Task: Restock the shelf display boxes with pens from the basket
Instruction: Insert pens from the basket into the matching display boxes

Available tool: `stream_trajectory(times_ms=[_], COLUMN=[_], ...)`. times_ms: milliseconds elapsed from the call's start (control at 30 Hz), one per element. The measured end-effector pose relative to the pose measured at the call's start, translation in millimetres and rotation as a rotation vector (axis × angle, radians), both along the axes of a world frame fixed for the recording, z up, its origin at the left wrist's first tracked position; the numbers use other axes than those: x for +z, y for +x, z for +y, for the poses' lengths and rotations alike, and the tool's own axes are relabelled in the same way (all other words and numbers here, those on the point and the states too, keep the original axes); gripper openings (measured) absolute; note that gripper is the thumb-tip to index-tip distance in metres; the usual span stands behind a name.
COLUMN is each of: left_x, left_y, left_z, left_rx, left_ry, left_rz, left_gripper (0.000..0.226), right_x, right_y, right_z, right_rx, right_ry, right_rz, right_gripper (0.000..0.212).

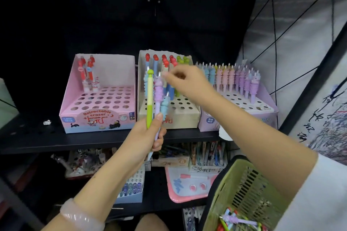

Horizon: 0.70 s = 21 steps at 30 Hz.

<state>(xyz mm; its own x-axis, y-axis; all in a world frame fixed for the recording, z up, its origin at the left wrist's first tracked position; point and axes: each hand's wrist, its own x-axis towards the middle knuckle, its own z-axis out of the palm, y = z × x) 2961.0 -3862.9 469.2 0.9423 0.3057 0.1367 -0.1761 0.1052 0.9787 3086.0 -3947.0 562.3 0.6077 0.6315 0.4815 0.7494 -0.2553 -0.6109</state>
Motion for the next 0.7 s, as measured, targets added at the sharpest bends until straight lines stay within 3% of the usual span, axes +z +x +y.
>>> stream_trajectory(times_ms=[67,200,333,433,533,600,700], left_x=[1,5,12,12,13,12,9], left_y=[6,18,33,42,49,54,59], left_z=[-9,-22,-36,-49,-60,-64,-71], left_rx=[-0.015,-0.005,-0.001,-0.022,-0.043,-0.036,-0.013], left_ry=[0.030,-0.044,-0.095,-0.047,-0.012,-0.005,0.018], left_rz=[0.017,0.005,-0.031,-0.032,-0.038,-0.031,-0.014], left_gripper=[0.048,0.065,0.035,0.029,0.027,0.030,0.027], right_x=[-2,1,11,23,32,30,24], right_y=[-6,0,22,47,77,96,113], right_z=[-6,-27,-54,-84,-121,-147,-167], right_rx=[0.075,0.092,0.011,-0.113,-0.344,-0.525,-0.665], right_ry=[-0.056,0.091,0.334,0.481,0.415,0.196,-0.076], right_rz=[0.094,0.200,0.298,0.314,0.076,-0.151,-0.340], right_gripper=[0.032,0.030,0.026,0.029,0.025,0.026,0.030])
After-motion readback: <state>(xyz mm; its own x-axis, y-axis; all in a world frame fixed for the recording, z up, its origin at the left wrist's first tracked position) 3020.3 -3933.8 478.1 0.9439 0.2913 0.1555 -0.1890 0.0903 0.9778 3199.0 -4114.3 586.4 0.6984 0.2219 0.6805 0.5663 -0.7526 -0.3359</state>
